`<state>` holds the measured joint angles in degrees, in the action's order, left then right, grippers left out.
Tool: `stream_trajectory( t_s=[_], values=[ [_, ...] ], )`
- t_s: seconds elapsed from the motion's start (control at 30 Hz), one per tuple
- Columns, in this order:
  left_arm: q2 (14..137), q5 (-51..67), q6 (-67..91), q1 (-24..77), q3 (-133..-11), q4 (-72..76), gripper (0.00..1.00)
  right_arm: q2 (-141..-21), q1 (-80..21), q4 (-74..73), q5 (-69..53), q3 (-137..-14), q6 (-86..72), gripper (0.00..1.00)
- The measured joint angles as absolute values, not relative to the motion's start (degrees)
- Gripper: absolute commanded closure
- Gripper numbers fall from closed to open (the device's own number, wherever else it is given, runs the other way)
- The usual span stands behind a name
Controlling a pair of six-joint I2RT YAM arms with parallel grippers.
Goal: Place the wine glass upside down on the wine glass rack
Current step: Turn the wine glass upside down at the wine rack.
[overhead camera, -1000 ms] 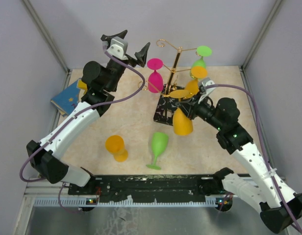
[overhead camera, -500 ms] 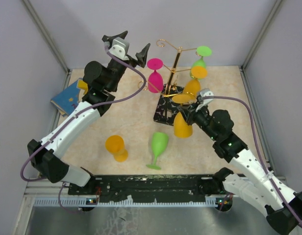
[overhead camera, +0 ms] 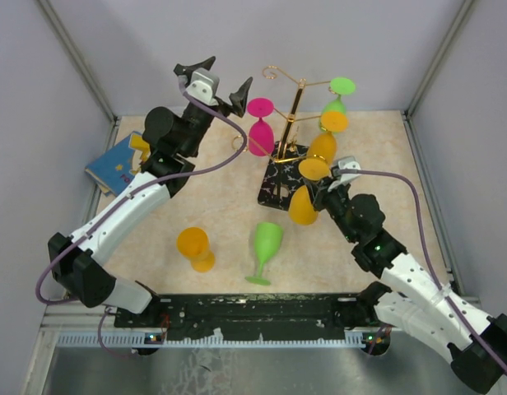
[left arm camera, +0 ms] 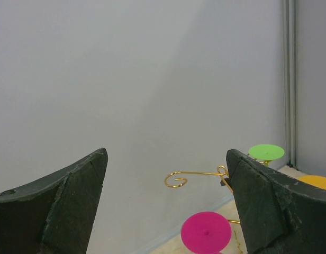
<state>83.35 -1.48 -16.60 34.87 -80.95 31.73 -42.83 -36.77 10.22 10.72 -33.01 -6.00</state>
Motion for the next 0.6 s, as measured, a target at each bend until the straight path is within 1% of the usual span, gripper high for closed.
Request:
stream_trajectory(
  t_s=[0.17,0.6],
  values=[
    [83.35,-1.72,-17.02,34.87,-79.22,32.73,0.01,-43.7,-37.12,13.28,12.75,-31.51,-5.74,1.0],
    [83.35,-2.11,-18.37,34.57,-77.78,35.24,0.01,-48.99,-37.67,18.24,12.6,-32.47,-4.01,1.0]
  ],
)
